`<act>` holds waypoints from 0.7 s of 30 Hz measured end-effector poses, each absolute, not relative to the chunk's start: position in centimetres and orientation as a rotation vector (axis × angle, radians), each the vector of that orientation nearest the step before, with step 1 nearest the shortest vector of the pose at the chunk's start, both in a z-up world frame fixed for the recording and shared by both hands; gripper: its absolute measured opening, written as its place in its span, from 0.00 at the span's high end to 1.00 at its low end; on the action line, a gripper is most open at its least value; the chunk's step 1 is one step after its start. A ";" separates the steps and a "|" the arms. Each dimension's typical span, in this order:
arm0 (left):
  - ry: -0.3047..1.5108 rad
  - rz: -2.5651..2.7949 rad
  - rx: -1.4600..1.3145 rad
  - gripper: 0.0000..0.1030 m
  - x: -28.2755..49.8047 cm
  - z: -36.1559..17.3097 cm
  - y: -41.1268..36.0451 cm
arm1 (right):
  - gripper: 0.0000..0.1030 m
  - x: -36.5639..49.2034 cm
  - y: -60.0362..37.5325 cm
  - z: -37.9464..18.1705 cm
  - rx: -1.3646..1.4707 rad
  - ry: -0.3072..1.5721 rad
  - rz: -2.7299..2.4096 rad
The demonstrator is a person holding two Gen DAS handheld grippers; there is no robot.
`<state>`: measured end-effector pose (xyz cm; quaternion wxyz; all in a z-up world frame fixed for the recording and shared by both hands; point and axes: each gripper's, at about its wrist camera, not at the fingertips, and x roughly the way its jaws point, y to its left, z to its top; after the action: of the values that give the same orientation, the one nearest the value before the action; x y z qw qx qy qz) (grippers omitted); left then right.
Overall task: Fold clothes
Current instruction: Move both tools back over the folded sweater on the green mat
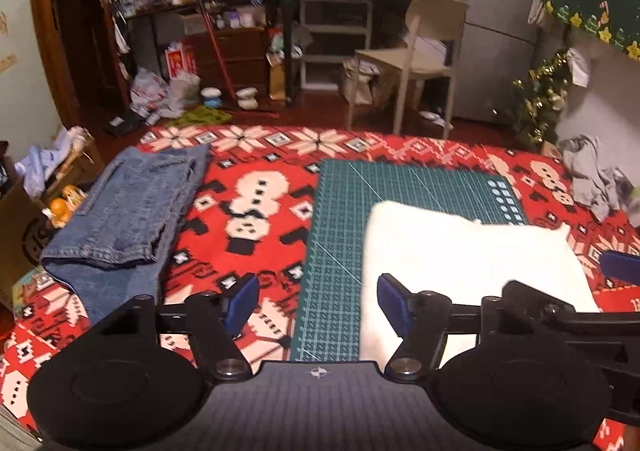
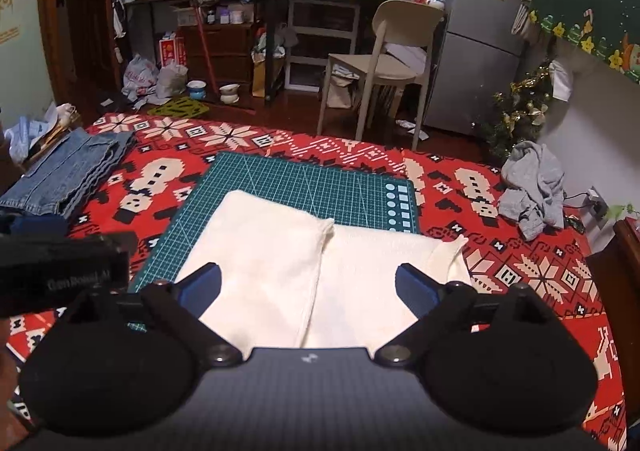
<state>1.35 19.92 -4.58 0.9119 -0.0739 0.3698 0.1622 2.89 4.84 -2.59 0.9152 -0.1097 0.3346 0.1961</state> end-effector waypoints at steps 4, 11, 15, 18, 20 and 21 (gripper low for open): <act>0.790 0.305 -0.183 0.44 1.7 -4.5 20.3 | 0.12 3.2 4.7 -2.4 -0.195 0.697 0.416; 0.838 0.264 -0.210 0.61 2.8 -5.2 20.1 | 0.12 4.6 4.1 -2.6 -0.128 0.744 0.378; 0.870 0.216 -0.322 0.71 4.0 -5.2 21.7 | 0.29 6.2 3.0 -2.3 -0.021 0.783 0.395; 0.882 0.184 -0.455 0.74 5.1 -5.7 23.7 | 0.60 8.5 1.4 -2.6 0.117 0.852 0.400; 0.885 0.158 -0.528 0.82 5.9 -6.1 24.8 | 0.75 10.1 0.5 -3.2 0.206 0.896 0.412; 0.886 0.145 -0.564 0.84 6.4 -6.4 25.3 | 0.83 11.0 0.2 -3.7 0.244 0.913 0.417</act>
<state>6.38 25.33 -6.37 0.8628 -0.2691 0.4224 0.0693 10.96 0.15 -3.66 0.8696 0.1168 0.4363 0.1995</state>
